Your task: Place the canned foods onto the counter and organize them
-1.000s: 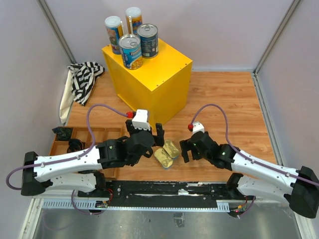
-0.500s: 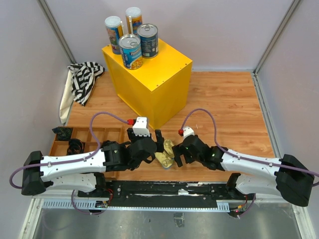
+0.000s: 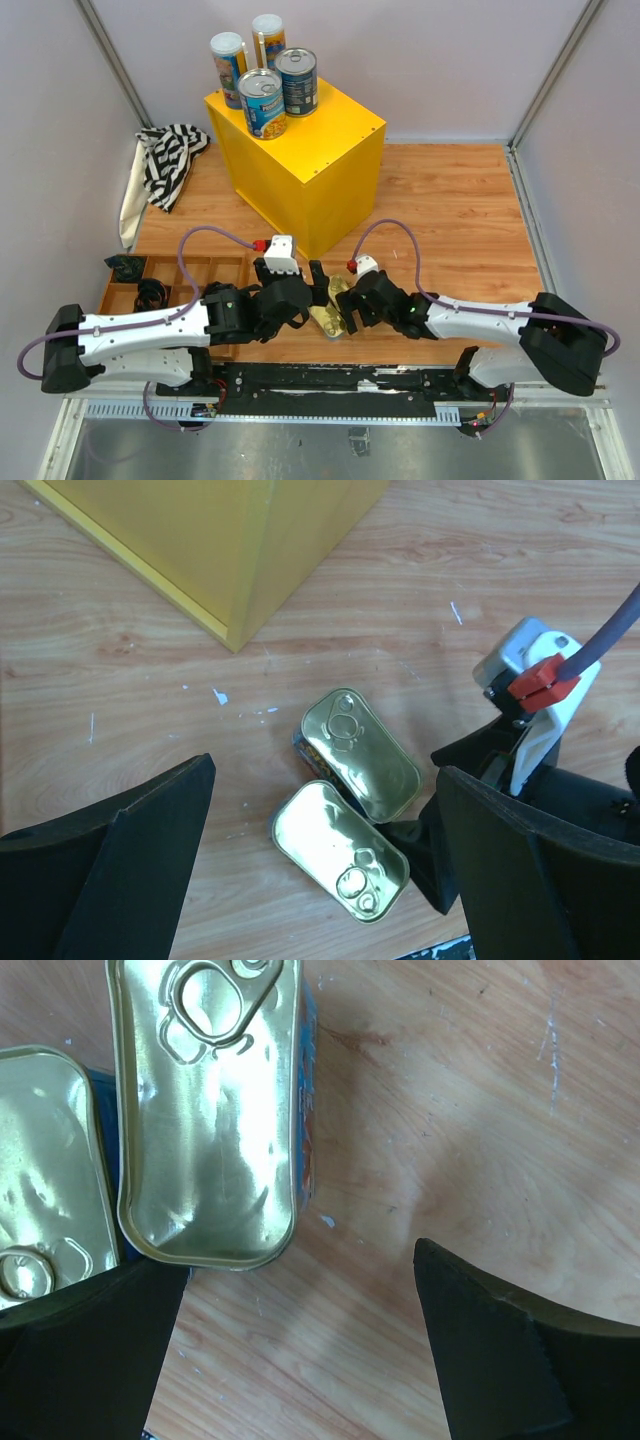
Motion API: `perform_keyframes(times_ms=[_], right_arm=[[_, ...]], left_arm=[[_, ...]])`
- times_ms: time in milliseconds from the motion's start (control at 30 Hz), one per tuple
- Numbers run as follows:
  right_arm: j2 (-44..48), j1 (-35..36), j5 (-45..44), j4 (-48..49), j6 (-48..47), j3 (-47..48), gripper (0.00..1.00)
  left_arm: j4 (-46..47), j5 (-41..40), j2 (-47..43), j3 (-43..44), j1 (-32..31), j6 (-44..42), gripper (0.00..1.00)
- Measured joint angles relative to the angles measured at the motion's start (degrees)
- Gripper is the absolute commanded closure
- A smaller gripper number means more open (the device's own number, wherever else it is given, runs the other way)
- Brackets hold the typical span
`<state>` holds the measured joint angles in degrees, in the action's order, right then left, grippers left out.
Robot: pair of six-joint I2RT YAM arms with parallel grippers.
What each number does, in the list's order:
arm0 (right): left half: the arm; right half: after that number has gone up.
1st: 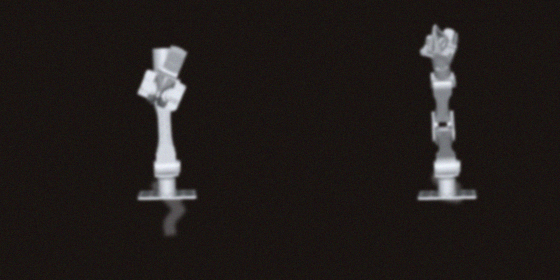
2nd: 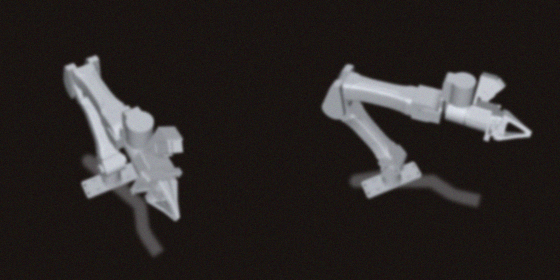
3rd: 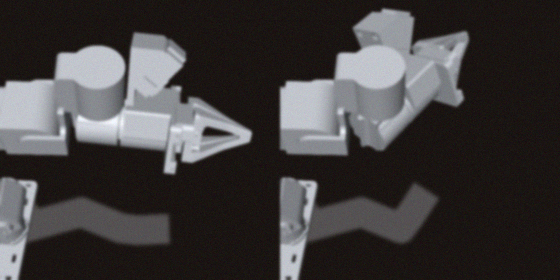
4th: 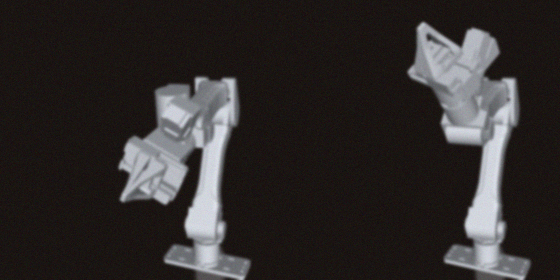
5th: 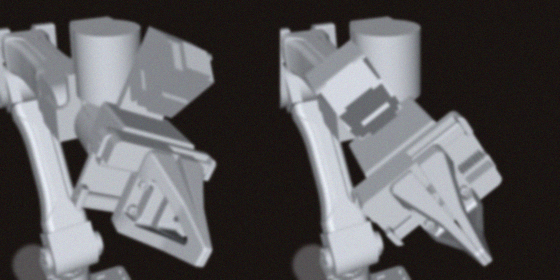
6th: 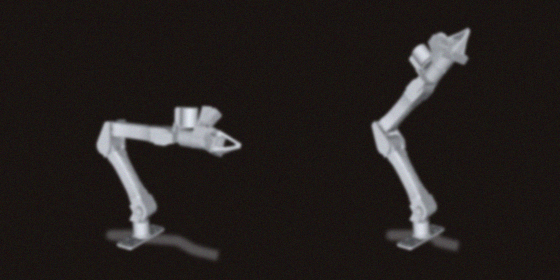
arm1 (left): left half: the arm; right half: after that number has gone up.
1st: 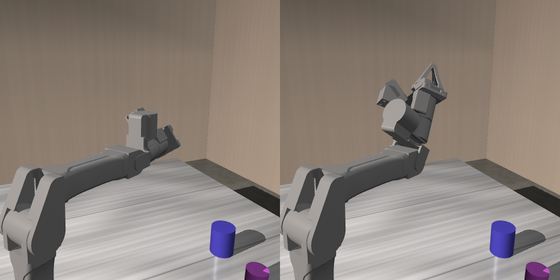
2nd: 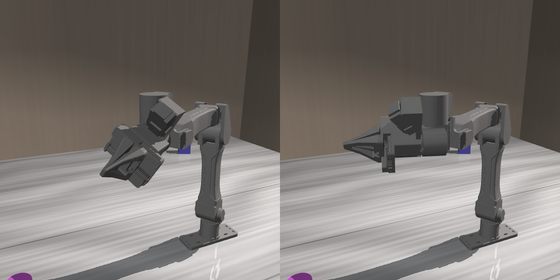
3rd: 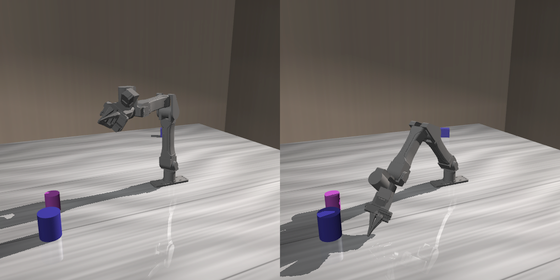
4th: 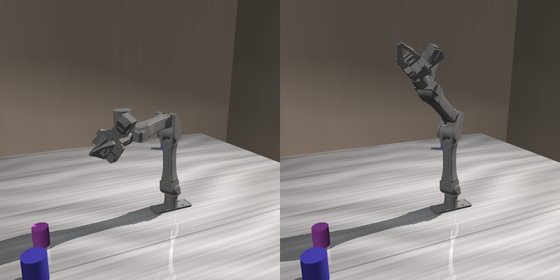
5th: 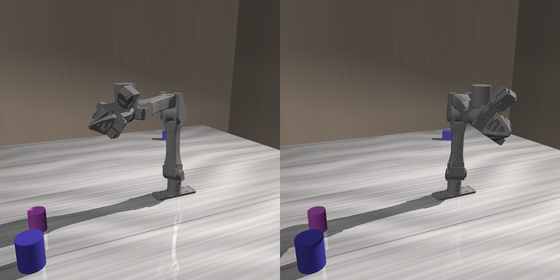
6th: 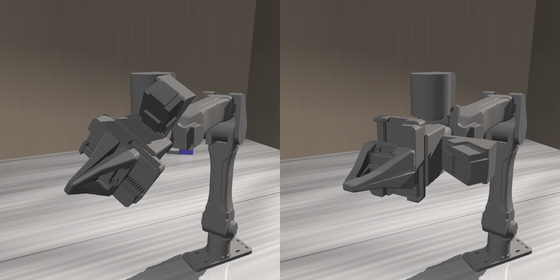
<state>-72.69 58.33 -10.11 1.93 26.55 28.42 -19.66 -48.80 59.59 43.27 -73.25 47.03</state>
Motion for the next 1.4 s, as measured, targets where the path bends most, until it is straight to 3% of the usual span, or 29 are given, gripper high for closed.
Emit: perform_keyframes(times_ms=[500, 633, 833, 1167, 1400], right_arm=[[-7.06, 2.58, -0.5, 5.86, -1.73, 4.52, 0.08], [-7.91, 2.8, -1.4, 6.21, -2.03, 4.5, 0.22], [-7.89, 2.8, -2.29, 8.83, -3.56, 3.96, 0.62], [-7.37, 2.8, -2.36, 10.14, -5.09, 2.93, 0.97], [0.46, 2.8, -2.58, 4.31, -5.92, 0.83, 0.99]], left_arm=[[-1.88, -0.09, -2.49, 0.0, 0.0, 0.87, 0.04], [-2.36, -0.09, -2.49, 0.0, 0.0, 0.92, 0.04], [-2.86, -0.09, -2.45, 0.0, 0.0, 1.03, 0.03], [-3.8, -0.09, -2.49, 0.02, 0.0, 1.84, 0.04], [-4.11, 0.02, -2.89, 0.13, 0.0, 2.29, 0.04]])
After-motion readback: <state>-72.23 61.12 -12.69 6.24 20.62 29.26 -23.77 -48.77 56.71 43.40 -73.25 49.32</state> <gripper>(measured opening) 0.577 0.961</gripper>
